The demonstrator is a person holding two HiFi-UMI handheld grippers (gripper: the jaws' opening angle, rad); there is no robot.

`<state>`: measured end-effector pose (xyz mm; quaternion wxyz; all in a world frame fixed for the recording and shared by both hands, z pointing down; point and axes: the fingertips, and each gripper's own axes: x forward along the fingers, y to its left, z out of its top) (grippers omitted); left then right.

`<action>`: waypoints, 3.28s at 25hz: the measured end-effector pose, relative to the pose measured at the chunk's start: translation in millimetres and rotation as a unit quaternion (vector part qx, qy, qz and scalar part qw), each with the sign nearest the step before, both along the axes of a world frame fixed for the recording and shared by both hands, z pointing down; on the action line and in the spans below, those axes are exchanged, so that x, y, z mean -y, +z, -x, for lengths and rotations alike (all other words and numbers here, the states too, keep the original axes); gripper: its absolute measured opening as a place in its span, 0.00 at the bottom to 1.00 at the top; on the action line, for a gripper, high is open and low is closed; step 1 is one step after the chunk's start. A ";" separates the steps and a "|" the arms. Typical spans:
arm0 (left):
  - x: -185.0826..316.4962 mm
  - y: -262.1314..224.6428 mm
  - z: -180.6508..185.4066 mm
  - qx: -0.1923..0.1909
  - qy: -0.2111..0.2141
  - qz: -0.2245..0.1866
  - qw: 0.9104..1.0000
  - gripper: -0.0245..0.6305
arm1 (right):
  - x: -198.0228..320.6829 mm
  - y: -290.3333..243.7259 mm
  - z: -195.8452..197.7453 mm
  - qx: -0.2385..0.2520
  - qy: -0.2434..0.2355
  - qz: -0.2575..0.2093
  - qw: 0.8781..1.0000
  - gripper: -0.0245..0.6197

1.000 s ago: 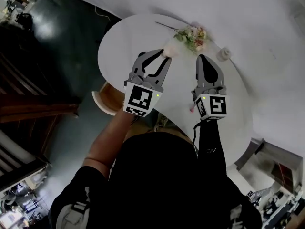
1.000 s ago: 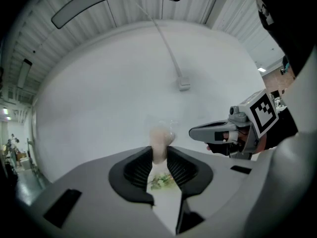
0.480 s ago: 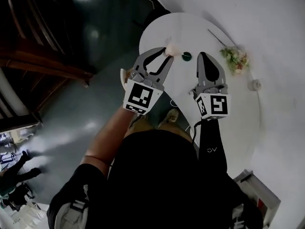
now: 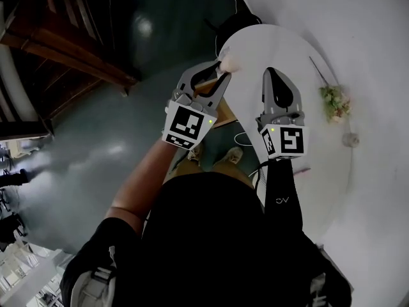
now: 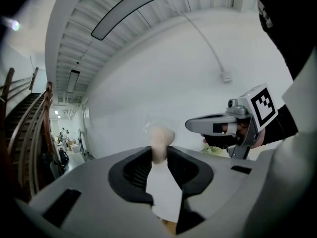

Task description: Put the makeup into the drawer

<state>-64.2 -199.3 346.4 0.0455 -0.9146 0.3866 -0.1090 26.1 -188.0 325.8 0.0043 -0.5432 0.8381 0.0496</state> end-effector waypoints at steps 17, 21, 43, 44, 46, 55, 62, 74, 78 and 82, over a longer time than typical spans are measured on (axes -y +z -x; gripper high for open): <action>-1.9 258.4 88.5 0.159 -0.057 0.261 0.950 0.20 | 6.6 30.9 23.8 -0.014 0.004 0.049 0.999 0.05; -17.8 303.6 93.7 0.192 -0.041 0.327 0.924 0.21 | 5.7 30.9 21.7 -0.019 0.009 0.051 0.998 0.05; -18.8 296.3 85.1 0.203 -0.001 0.331 0.922 0.33 | 9.0 23.8 19.4 -0.017 0.025 0.038 0.999 0.05; -14.0 285.8 80.5 0.195 0.001 0.322 0.926 0.33 | 9.1 22.6 17.5 -0.018 0.029 0.036 0.999 0.05; -1.0 254.2 67.6 0.168 0.005 0.294 0.941 0.33 | 9.0 19.1 12.2 -0.017 0.038 0.030 0.999 0.05; 37.6 38.2 -0.7 0.032 0.058 0.092 0.994 0.33 | 8.1 -9.0 -20.7 -0.021 0.082 -0.001 0.996 0.05; 38.4 -44.9 -25.5 -0.017 0.077 -0.039 0.996 0.33 | 1.4 -36.4 -71.4 -0.020 0.147 -0.028 0.988 0.05; 10.7 -20.8 -120.1 -0.006 0.189 -0.011 0.982 0.33 | -25.4 -34.9 -131.2 0.002 0.207 -0.018 0.978 0.05; 2.7 -12.2 -150.1 0.005 0.211 -0.008 0.977 0.33 | -29.9 -30.0 -145.4 0.007 0.211 -0.014 0.977 0.05; 8.0 24.1 -171.7 0.067 0.239 0.010 0.969 0.33 | -31.5 -23.6 -154.1 0.008 0.218 -0.003 0.976 0.05</action>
